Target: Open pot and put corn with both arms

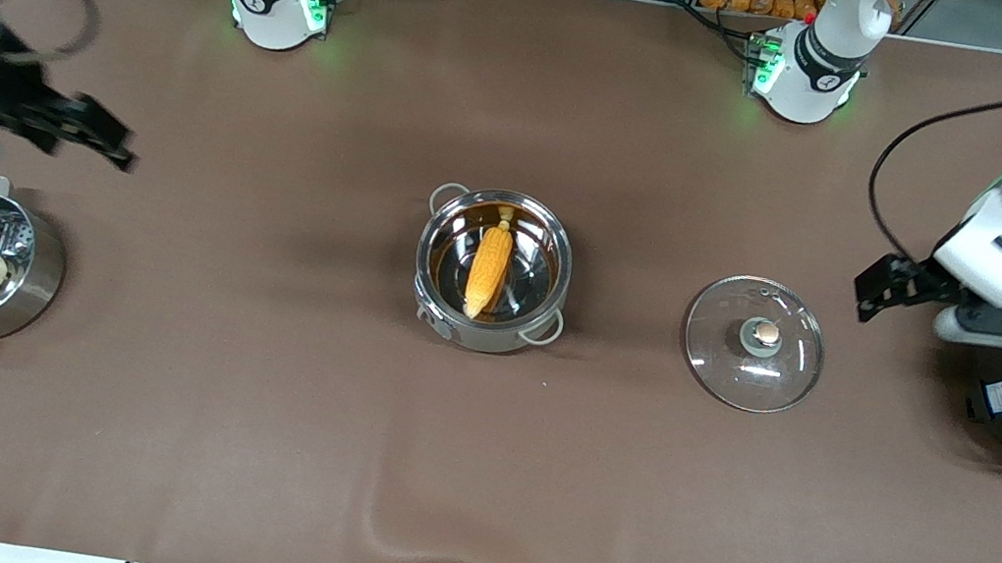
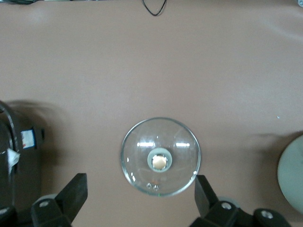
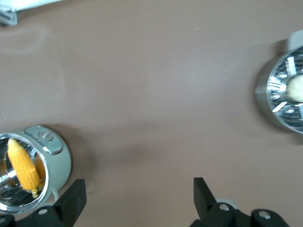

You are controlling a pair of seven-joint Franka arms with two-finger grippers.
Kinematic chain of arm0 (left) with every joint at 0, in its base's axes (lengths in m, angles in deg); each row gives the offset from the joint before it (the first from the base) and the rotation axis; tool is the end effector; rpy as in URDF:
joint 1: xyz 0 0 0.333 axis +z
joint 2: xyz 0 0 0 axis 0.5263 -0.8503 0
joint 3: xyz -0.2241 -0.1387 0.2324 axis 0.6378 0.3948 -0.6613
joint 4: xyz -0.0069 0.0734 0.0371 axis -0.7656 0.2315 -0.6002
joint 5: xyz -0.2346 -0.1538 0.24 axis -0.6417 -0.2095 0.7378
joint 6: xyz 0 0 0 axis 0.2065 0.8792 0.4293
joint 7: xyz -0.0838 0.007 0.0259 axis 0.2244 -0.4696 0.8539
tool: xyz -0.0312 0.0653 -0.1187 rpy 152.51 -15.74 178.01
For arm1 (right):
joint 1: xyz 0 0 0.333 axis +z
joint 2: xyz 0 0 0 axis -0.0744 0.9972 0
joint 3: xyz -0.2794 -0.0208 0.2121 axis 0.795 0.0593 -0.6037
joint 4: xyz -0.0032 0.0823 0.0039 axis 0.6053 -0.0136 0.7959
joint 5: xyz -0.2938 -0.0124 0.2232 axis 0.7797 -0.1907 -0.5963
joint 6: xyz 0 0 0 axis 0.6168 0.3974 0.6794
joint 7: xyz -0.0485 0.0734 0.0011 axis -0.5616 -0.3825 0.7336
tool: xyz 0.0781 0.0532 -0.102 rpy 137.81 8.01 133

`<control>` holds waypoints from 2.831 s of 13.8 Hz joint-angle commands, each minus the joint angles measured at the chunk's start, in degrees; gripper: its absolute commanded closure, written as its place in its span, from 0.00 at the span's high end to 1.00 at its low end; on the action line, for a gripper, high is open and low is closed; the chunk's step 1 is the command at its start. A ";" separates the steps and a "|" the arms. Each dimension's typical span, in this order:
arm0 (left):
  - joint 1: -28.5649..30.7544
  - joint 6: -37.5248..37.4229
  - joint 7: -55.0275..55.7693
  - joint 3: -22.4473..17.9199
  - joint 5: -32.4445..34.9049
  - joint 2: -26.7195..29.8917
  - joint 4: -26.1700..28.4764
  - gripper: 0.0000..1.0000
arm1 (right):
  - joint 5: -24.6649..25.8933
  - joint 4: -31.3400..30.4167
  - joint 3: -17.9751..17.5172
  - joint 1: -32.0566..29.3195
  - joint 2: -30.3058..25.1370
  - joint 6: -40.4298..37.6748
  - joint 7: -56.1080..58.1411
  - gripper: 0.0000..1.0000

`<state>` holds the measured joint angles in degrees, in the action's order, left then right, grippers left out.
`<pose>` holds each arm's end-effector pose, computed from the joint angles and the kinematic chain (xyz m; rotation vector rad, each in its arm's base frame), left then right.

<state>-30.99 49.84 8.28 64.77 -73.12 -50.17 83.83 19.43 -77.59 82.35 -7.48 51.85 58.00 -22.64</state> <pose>0.5558 -0.0958 0.5943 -3.0859 0.0100 -0.2128 0.5337 0.0224 0.6296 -3.0355 0.2365 -0.0839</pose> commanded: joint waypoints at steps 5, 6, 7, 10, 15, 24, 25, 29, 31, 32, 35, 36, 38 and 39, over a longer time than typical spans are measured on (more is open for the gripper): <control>2.14 -15.83 -3.56 -0.63 -2.26 -0.80 -10.26 1.00 | 3.82 -2.05 0.77 -2.77 -1.97 -2.52 6.01 1.00; 2.22 -17.67 -3.74 -0.63 -2.34 -0.71 -10.95 1.00 | 5.05 -1.97 0.77 -2.86 -1.97 -2.60 9.69 1.00; 2.14 -19.42 -3.74 -0.63 -2.26 -0.71 -12.00 1.00 | 5.15 -1.96 0.60 -2.77 -2.06 -3.13 10.85 1.00; 2.14 -22.60 -3.66 -0.72 -5.49 -0.63 -12.54 1.00 | 4.01 -1.35 0.51 -2.68 -2.32 -8.22 10.78 1.00; 2.31 -22.69 -3.65 -3.53 -7.97 -0.62 -12.37 1.00 | 4.88 3.47 0.59 -2.42 -1.01 -9.64 10.60 1.00; 1.79 -23.66 -3.48 -3.27 -3.66 -0.71 -12.45 1.00 | 4.19 6.47 0.77 -3.65 -0.12 -11.31 11.04 1.00; 1.70 -23.66 -3.48 -3.10 -3.75 -0.80 -12.54 1.00 | 4.19 6.47 0.77 -3.65 -0.12 -11.31 11.04 1.00; 1.35 -23.66 -3.65 -3.18 -3.66 -1.15 -12.54 1.00 | 4.19 6.39 0.77 -4.26 -0.12 -11.31 11.13 1.00; 1.35 -23.57 -3.57 -3.27 -3.66 -1.24 -13.33 1.00 | 4.19 6.47 0.77 -4.09 -0.12 -11.22 10.95 1.00; 1.35 -23.57 -3.57 -3.36 -3.58 -1.33 -13.68 1.00 | 4.19 6.56 0.68 -4.09 -0.12 -11.22 10.95 1.00; 1.35 -23.57 -3.48 -3.27 -3.49 -1.41 -13.77 1.00 | 4.19 6.56 0.68 -4.35 -0.12 -11.22 11.04 1.00; 1.35 -23.57 -3.48 -3.27 -3.49 -1.42 -13.77 1.00 | 4.19 6.56 0.77 -4.35 -0.12 -11.22 11.04 1.00; 1.35 -23.57 -3.48 -3.36 -3.49 -1.42 -13.77 1.00 | 4.18 6.56 0.77 -4.44 -0.12 -11.22 10.87 1.00; 1.35 -23.57 -3.48 -3.36 -3.49 -1.42 -13.77 1.00 | 4.19 6.56 0.77 -4.44 -0.12 -11.22 10.87 1.00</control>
<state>-29.33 27.45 5.30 61.51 -78.09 -50.79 71.82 23.62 -72.91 83.69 -10.82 50.78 47.91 -12.40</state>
